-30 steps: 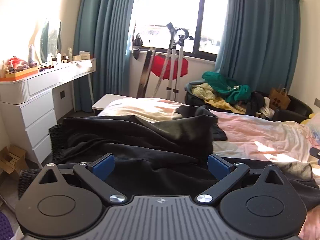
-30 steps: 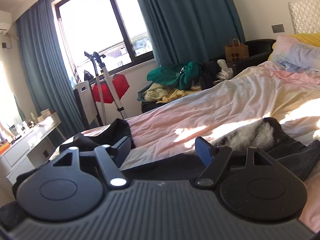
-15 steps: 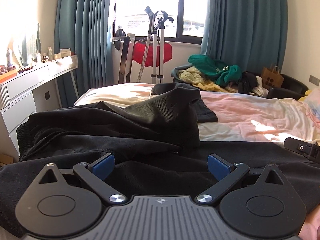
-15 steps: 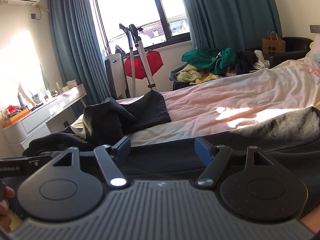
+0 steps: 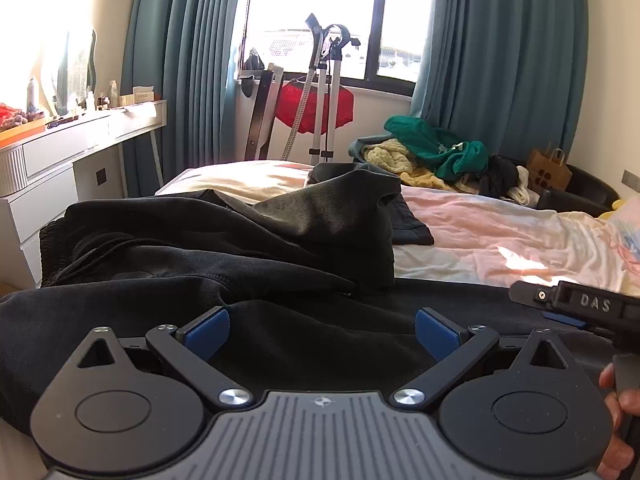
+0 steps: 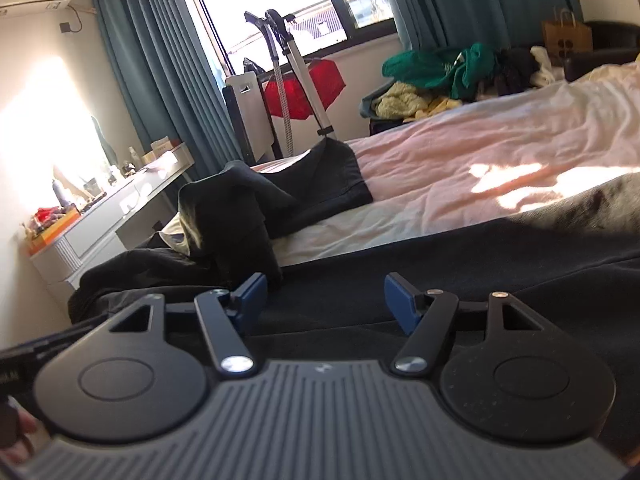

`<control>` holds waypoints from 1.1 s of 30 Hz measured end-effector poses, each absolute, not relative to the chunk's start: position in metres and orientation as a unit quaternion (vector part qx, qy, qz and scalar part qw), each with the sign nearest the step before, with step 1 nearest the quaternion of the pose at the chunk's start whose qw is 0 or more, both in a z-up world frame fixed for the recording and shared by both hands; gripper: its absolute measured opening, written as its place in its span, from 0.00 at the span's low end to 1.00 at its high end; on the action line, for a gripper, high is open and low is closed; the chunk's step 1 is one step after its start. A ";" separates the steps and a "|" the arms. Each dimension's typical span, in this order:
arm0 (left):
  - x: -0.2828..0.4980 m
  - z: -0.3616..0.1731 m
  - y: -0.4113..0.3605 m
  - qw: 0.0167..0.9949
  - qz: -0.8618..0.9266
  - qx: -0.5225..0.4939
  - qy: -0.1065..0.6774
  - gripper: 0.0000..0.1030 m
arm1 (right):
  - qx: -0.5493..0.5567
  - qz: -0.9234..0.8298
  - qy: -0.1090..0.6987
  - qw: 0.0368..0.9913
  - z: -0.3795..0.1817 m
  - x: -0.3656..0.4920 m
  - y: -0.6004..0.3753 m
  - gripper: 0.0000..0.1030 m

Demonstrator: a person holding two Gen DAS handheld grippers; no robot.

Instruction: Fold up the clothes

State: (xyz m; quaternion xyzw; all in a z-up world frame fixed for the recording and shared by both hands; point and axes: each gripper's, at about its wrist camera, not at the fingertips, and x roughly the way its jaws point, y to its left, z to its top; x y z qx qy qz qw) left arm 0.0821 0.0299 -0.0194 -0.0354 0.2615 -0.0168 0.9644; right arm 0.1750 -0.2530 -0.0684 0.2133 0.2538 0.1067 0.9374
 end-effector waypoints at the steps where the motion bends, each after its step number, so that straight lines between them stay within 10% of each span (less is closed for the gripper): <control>1: 0.083 -0.021 0.030 0.964 -0.018 -0.038 0.263 0.98 | 0.236 0.110 0.263 0.929 -0.071 0.190 -0.255 0.66; 14: 0.135 -0.055 0.061 0.959 -0.019 -0.101 0.264 0.98 | 0.405 0.079 0.300 0.860 -0.148 0.399 -0.227 0.59; 17: 0.146 -0.064 0.069 0.960 -0.028 -0.113 0.254 0.98 | 0.416 0.056 0.286 0.861 -0.157 0.428 -0.228 0.45; 19: 0.152 -0.069 0.071 0.960 -0.036 -0.121 0.252 0.99 | 0.415 0.029 0.286 0.863 -0.157 0.442 -0.234 0.11; 33: 0.145 -0.062 0.066 0.969 -0.049 -0.117 0.214 1.00 | 0.316 -0.132 0.152 0.927 -0.035 0.408 -0.399 0.05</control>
